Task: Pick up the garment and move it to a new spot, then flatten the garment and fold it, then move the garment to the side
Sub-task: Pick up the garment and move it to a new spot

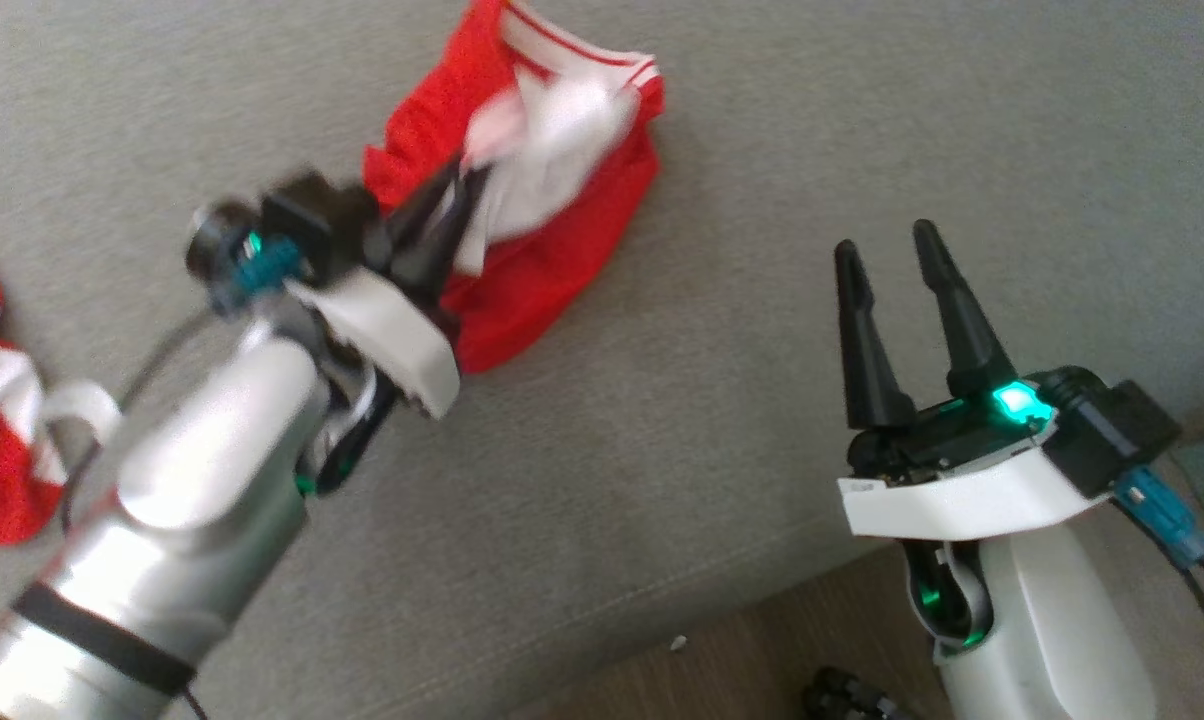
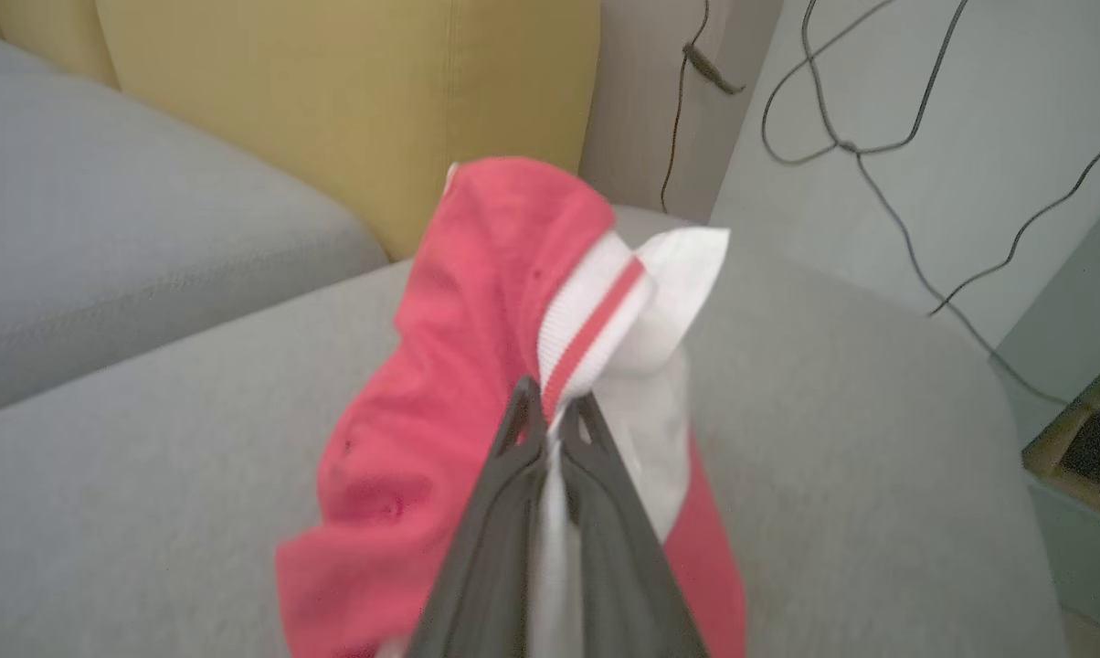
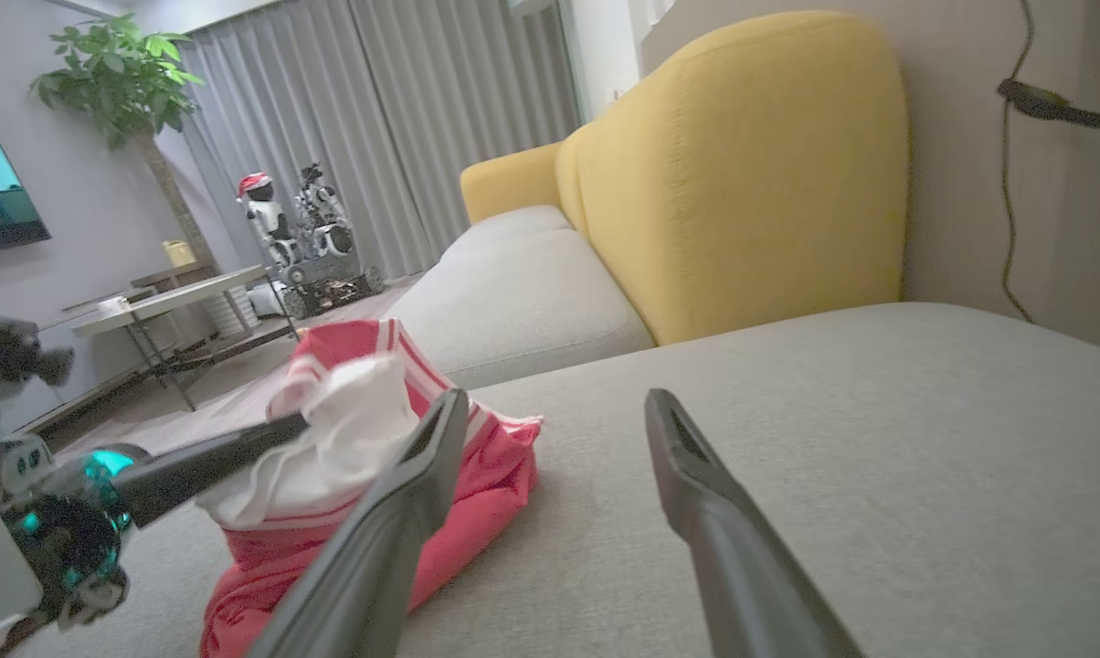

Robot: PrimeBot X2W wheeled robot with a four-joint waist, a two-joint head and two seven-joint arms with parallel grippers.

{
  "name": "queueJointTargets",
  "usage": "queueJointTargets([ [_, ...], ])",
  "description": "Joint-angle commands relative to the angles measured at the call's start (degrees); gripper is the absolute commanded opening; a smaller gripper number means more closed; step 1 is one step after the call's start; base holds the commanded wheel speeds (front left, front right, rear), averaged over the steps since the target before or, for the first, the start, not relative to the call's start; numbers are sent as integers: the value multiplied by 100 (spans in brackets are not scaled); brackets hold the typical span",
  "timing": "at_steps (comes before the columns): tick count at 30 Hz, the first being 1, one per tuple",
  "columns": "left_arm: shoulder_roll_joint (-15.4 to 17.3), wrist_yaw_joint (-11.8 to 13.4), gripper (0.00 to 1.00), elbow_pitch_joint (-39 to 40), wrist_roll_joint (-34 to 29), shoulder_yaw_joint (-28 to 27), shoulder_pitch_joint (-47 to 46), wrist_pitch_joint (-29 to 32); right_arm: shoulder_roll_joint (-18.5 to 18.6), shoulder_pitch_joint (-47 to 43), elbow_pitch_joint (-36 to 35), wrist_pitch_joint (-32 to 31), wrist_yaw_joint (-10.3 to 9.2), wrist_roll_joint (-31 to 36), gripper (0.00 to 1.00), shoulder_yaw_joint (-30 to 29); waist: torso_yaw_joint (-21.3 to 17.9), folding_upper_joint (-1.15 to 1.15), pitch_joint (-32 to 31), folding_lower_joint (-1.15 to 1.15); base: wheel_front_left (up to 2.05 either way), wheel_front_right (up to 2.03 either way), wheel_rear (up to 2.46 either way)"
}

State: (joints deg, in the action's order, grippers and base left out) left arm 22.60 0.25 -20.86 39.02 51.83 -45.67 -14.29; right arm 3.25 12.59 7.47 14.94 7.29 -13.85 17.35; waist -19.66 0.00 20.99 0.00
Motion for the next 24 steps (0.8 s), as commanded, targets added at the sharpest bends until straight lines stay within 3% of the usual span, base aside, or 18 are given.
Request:
queueJointTargets([
  [1, 6, -18, 0, -26, -330, -393, -73, -69, -37, -9, -135, 6, 20, 65, 100, 178, 223, 0, -41, 0, 0, 0, 0],
  [3, -232, -45, 0, -122, -536, -737, 231, -69, -37, 4, -84, 6, 20, 122, 100, 193, 348, 0, -102, 0, 0, 0, 0],
  [4, -341, -84, 13, -111, -637, -916, 370, -69, -37, 5, -64, 6, 20, 148, 100, 189, 416, 0, -143, 0, 0, 0, 0],
  [5, -446, -109, 36, -89, -746, -1093, 510, -70, -37, -2, -38, 6, 20, 181, 100, 182, 503, 0, -201, 0, 0, 0, 0],
  [6, -542, -120, 81, -67, -873, -1242, 650, -70, -37, -21, -4, 6, 20, 218, 100, 170, 605, 0, -271, 0, 0, 0, 0],
  [7, -621, -127, 100, -28, -1037, -1358, 788, -70, -37, -44, 38, 6, 20, 253, 100, 165, 713, 0, -353, 0, 0, 0, 0],
  [13, -915, -6, 100, 440, -1767, -2024, 1920, -70, -37, -245, 405, 6, 20, 419, 100, 226, 1309, 0, -930, 0, 0, 0, 0],
  [19, -1232, 462, 100, 1616, -2342, -3138, 3358, -70, -37, -488, 790, 6, 20, 483, 100, 66, 1786, 0, -1400, 0, 0, 0, 0],
  [24, -1515, 681, 100, 2514, -2966, -3817, 4410, -71, -37, -802, 943, 6, 20, 363, 100, -353, 2026, 0, -1713, 0, 0, 0, 0],
])
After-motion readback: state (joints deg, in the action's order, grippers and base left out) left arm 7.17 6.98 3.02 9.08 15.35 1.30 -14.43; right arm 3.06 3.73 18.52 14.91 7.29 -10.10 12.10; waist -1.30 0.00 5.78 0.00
